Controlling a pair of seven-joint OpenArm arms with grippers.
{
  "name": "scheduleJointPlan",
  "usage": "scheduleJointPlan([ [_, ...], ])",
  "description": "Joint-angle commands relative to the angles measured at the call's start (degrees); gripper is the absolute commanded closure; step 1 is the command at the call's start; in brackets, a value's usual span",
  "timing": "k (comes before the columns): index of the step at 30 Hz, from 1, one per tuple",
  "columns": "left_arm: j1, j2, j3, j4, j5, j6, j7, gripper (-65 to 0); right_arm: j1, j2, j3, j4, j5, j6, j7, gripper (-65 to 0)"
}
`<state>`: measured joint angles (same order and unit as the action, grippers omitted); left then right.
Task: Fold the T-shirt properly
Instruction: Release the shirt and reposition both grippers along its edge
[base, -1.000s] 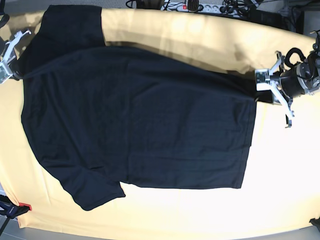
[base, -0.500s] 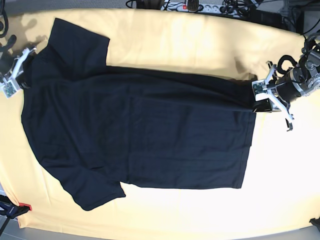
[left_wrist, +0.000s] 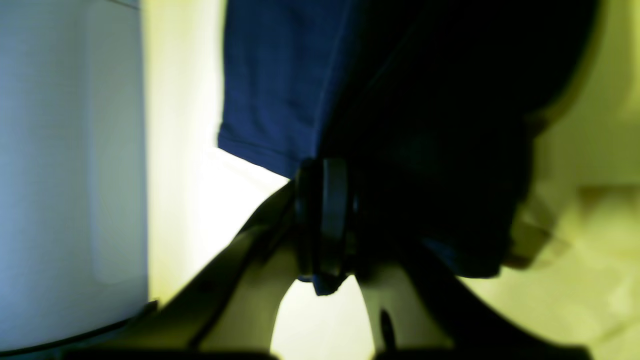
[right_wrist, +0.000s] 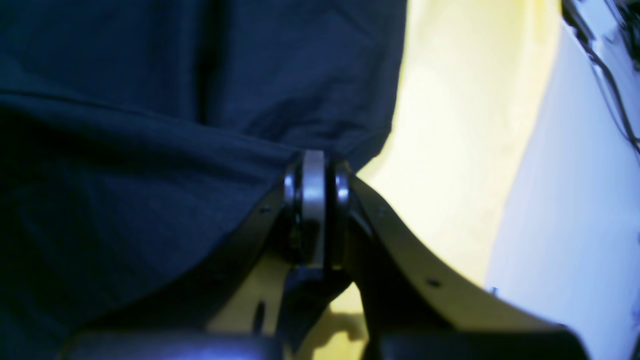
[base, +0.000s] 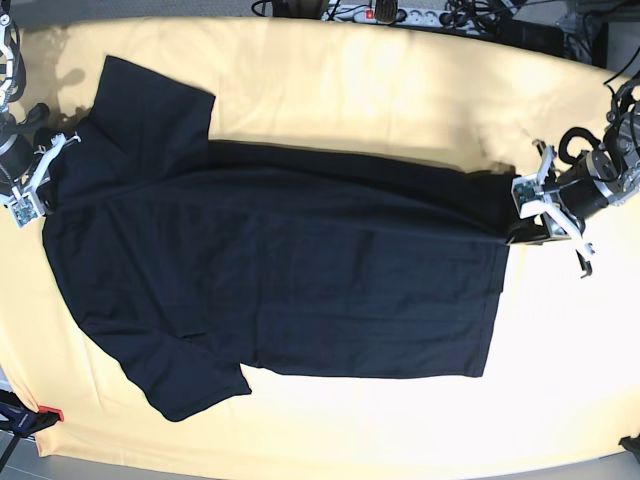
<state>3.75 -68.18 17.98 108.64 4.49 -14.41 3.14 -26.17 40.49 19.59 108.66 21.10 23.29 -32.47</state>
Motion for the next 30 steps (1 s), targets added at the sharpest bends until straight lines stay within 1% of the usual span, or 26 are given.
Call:
scheduleJointPlan([
  [1, -1.7, -1.0, -0.8, 0.3, -0.1, 1.2, -0.6, 0.0, 0.3, 1.2, 0.6, 0.7, -0.4, -0.7, 1.3, 0.0],
  [4, -2.5, -0.1, -0.8, 0.3, -0.7, 0.4, -0.6, 0.0, 0.3, 1.2, 0.6, 0.7, -0.4, -0.5, 1.4, 0.0],
  [7, -2.5, 0.3, -0.8, 0.2, -0.6, -1.5, -0.5, 0.0, 0.3, 1.2, 0.6, 0.7, -0.4, -0.6, 2.2, 0.0],
  [11, -2.5, 0.4, -0.8, -0.9, -0.7, -1.6, -0.6, 0.0, 0.3, 1.2, 0.6, 0.7, -0.4, -0.5, 3.0, 0.0],
  [13, -2.5, 0.4, -0.8, -1.4, -0.7, -1.6, -0.6, 0.0, 0.4, 1.2, 0.6, 0.7, -0.5, -1.0, 3.0, 0.0],
  [14, -2.7, 0.4, -0.8, -1.6, -0.6, -1.4, -0.5, -2.3, 0.6, 1.2, 0.6, 0.7, -0.8, -1.6, 3.0, -2.7],
  [15, -3.0, 0.4, -0.8, -1.8, -0.2, -0.9, -0.5, -11.3, 1.1, 1.2, 0.6, 0.7, -1.9, -2.7, 3.0, -11.5],
  [17, -4.4, 0.4, -0.8, -2.3, 0.0, 0.8, -0.1, -32.0, 2.8, 1.3, 0.7, 0.7, -3.6, -5.3, 2.7, -31.0],
  [18, -5.0, 0.4, -0.8, -2.6, -0.9, 2.2, 0.0, -40.6, 3.5, 1.3, 0.7, 0.7, -3.6, -6.7, 2.2, -38.1],
  [19, -5.4, 0.4, -0.8, -2.8, -2.6, 3.4, 0.1, -45.5, 4.3, 1.3, 0.7, 0.7, -3.2, -7.5, 1.3, -41.6],
  [20, -5.4, 0.4, -0.8, -2.8, -4.3, 4.0, 0.4, -46.9, 4.9, 1.3, 0.7, 0.7, -2.6, -7.6, 0.6, -42.1],
  [21, -5.3, 0.4, -0.8, -2.8, -5.3, 3.9, 1.1, -46.9, 5.2, 1.3, 0.7, 0.7, -1.7, -7.3, -0.1, -42.0],
  [22, -5.2, 0.4, -0.8, -2.8, -6.1, 3.1, 1.7, -46.9, 5.2, 1.3, 0.7, 0.7, -1.4, -6.7, -0.3, -42.0],
  [24, -5.2, 0.4, -0.8, -2.8, -6.5, 1.4, 2.2, -46.9, 5.2, 1.3, 0.7, 1.1, -1.1, -4.6, -0.8, -42.0],
  [25, -5.2, 0.4, -0.8, -2.8, -6.6, 1.0, 2.2, -46.9, 5.2, 1.3, 0.7, 1.5, 0.0, -3.5, -1.5, -42.0],
  [27, -5.2, 0.4, -0.8, -2.8, -8.3, -0.1, 2.2, -46.9, 5.0, 1.3, 0.7, 3.3, 3.9, 0.2, -3.1, -42.0],
  [28, -5.2, 0.4, -0.8, -2.7, -9.3, -1.3, 2.2, -46.9, 4.8, 1.2, 0.7, 4.4, 6.8, 2.4, -4.5, -42.0],
  [30, -5.2, 0.4, -0.8, -2.4, -10.5, -4.9, 2.2, -46.9, 3.8, 1.2, 0.7, 6.7, 13.2, 6.6, -8.2, -42.0],
])
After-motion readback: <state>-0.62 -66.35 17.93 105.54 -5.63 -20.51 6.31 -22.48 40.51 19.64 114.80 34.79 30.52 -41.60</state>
